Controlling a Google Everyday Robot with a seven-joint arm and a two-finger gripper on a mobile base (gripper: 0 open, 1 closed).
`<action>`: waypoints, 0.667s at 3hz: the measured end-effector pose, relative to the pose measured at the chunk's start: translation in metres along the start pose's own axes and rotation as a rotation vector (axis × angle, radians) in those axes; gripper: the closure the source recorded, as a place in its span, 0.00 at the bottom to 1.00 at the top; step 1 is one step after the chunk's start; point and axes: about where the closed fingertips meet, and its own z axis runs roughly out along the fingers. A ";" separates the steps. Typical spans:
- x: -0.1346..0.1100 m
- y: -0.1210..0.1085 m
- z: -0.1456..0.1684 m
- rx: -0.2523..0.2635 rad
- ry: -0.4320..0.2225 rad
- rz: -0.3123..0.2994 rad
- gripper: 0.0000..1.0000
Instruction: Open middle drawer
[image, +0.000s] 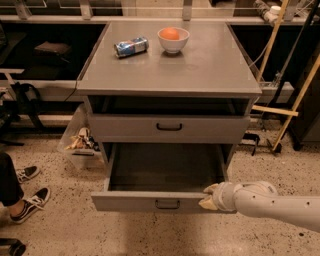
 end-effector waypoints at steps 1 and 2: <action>-0.002 0.001 -0.001 0.000 0.000 0.000 1.00; 0.003 0.006 -0.004 0.000 -0.001 0.007 1.00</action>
Offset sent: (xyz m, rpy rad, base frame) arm -0.5103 -0.1441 -0.1990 0.1896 0.0475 -0.2844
